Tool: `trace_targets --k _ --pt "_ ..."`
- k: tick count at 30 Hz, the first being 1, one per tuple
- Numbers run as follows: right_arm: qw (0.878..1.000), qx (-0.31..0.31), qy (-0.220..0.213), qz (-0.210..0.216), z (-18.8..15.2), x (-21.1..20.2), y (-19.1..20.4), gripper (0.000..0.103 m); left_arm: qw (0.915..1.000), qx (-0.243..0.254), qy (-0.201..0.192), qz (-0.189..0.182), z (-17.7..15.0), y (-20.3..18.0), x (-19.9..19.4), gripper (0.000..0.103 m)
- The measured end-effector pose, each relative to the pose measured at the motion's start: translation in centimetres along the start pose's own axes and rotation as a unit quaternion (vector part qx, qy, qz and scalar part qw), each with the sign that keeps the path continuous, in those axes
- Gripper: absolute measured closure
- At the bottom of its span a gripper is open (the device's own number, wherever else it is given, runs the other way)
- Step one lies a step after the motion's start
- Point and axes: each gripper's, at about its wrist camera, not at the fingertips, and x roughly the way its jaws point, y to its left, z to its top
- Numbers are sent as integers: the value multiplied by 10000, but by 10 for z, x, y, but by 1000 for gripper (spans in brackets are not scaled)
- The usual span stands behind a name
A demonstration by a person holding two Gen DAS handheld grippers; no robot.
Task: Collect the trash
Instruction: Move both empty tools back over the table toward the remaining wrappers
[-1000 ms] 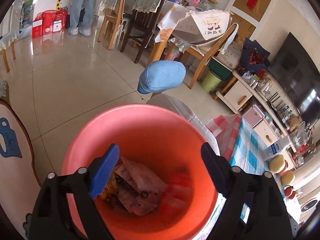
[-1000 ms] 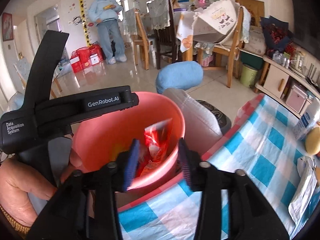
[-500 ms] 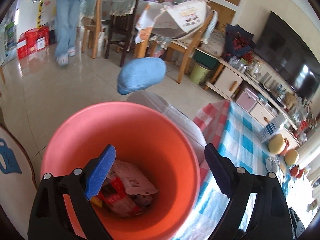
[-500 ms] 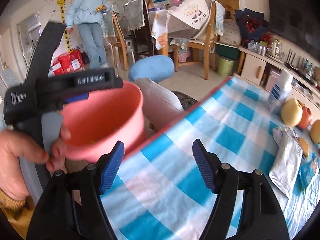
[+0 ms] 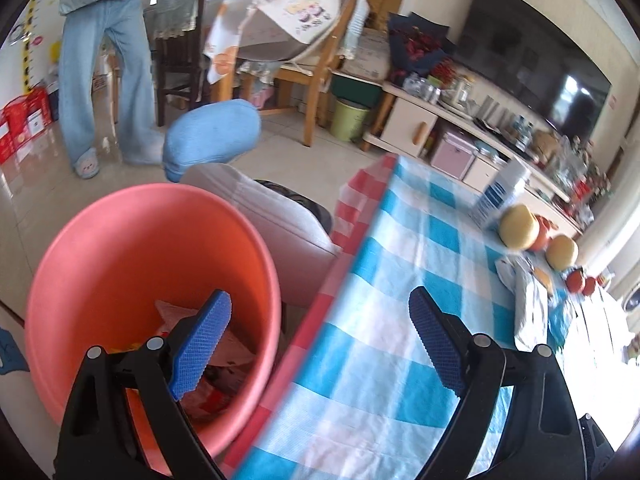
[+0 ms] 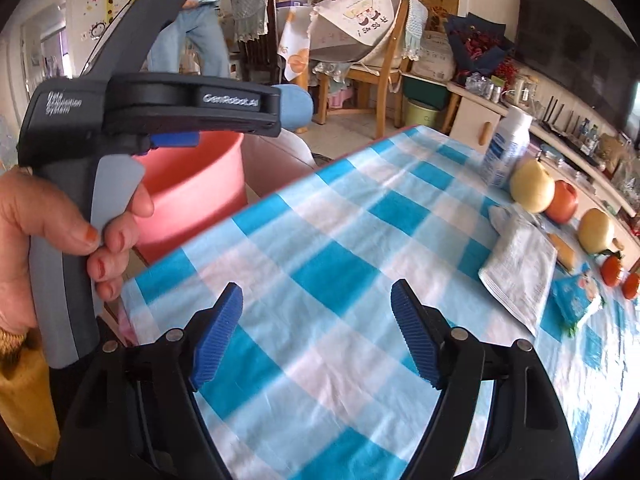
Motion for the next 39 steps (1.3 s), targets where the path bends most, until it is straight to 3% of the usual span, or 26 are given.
trace_targets --k 14,24,32,39 --pt "9994 56 86 -332 -45 -31 -28 26 9923 1126 175 -486 -38 -71 -6 13" --pt "9966 469 93 -670 -69 -58 -82 26 9806 1676 359 -953 -58 -127 0 13" --pt "9867 1226 27 -1067 -85 -79 -149 26 9660 2232 429 -1230 -75 -177 7 13" --pt "9667 2245 -84 -1227 -95 -86 -222 26 9554 2532 601 -1397 -79 -218 28 13"
